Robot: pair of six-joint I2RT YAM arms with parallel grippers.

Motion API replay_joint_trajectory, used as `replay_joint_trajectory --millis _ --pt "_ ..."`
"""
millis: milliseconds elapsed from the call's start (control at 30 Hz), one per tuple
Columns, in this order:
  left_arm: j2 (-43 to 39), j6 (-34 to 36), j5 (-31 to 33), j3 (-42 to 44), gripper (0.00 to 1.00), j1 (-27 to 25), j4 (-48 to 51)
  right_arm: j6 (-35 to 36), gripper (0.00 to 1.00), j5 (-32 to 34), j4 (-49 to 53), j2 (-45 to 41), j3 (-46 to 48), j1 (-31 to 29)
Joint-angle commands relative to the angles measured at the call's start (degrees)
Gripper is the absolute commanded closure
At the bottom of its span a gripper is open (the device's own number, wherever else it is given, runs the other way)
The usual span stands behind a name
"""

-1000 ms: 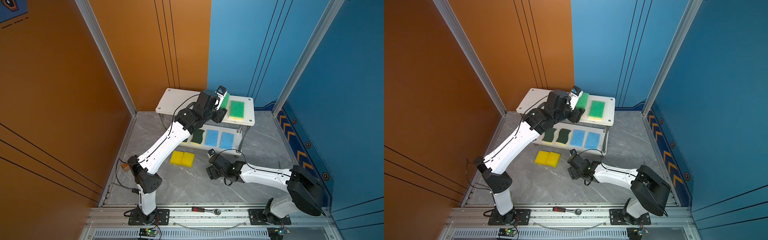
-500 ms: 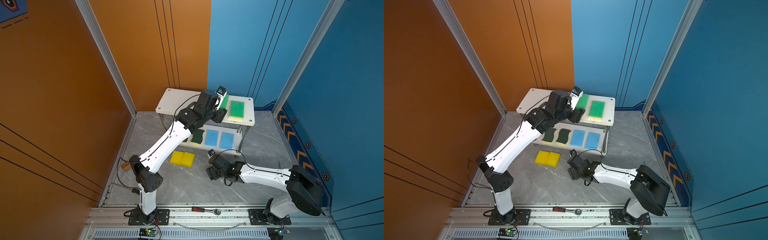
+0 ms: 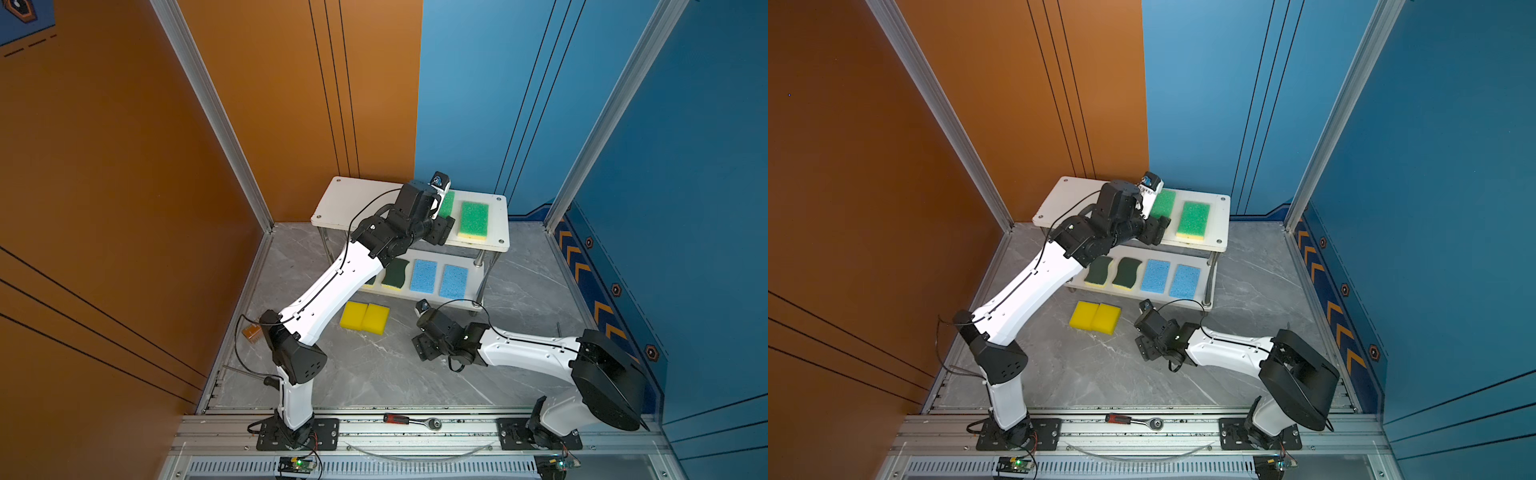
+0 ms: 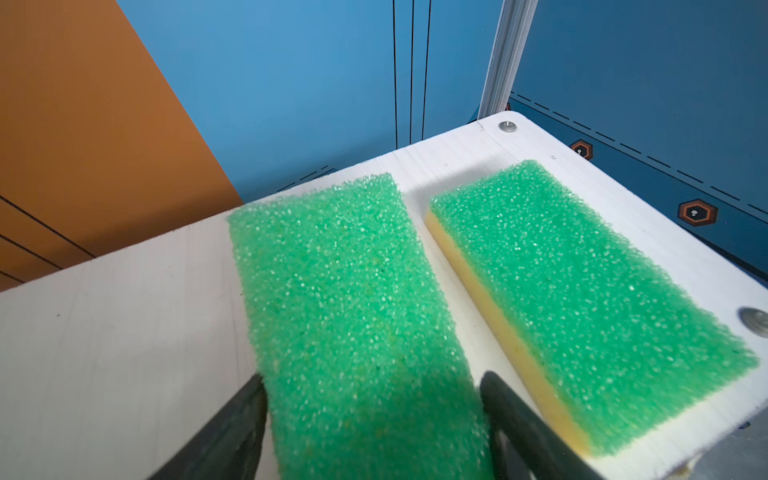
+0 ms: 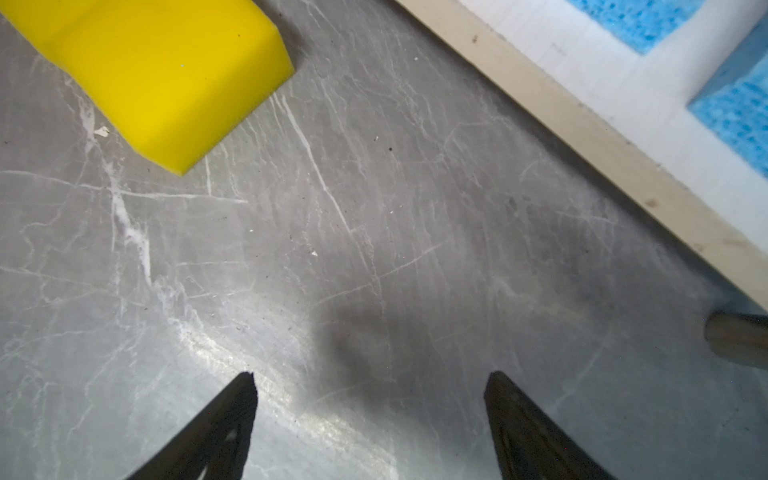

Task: Place and organize the cleaning sponges onto the shelf
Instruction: 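Lower the green foam sponge beside the other one and open the left gripper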

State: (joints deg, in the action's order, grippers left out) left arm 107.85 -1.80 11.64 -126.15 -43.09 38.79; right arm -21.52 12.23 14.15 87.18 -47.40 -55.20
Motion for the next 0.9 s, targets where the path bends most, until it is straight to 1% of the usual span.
replay_joint_trajectory --millis 0,100,200,367,400,767,867 --pt "0.9 -0.5 2.0 -1.6 0.19 0.9 0.9 -0.5 0.15 1.1 0.5 1.1 -0.5 -0.3" --pt "0.9 -0.6 2.0 -1.6 0.18 1.0 0.6 -0.5 0.15 0.9 0.5 1.5 -0.8 -0.3" --pt "0.7 -0.6 2.0 -1.6 0.15 1.2 0.4 -0.5 0.15 0.7 0.5 1.9 -1.1 -0.3" --pt "0.5 -1.1 1.5 -1.5 0.15 1.5 0.3 -0.4 0.15 0.5 0.5 2.5 -1.4 -0.3" --pt "0.5 -1.1 1.5 -1.5 0.09 1.5 0.3 -0.4 0.15 0.4 0.5 2.5 -1.6 -0.3" --pt "-0.5 -1.7 0.2 -2.6 0.0 1.7 -0.8 -0.5 0.15 0.1 0.5 3.0 -1.9 -0.4" --pt "-1.0 -1.7 0.2 -3.0 0.02 1.7 -0.8 -0.5 0.15 0.1 0.6 2.9 -1.9 -0.5"
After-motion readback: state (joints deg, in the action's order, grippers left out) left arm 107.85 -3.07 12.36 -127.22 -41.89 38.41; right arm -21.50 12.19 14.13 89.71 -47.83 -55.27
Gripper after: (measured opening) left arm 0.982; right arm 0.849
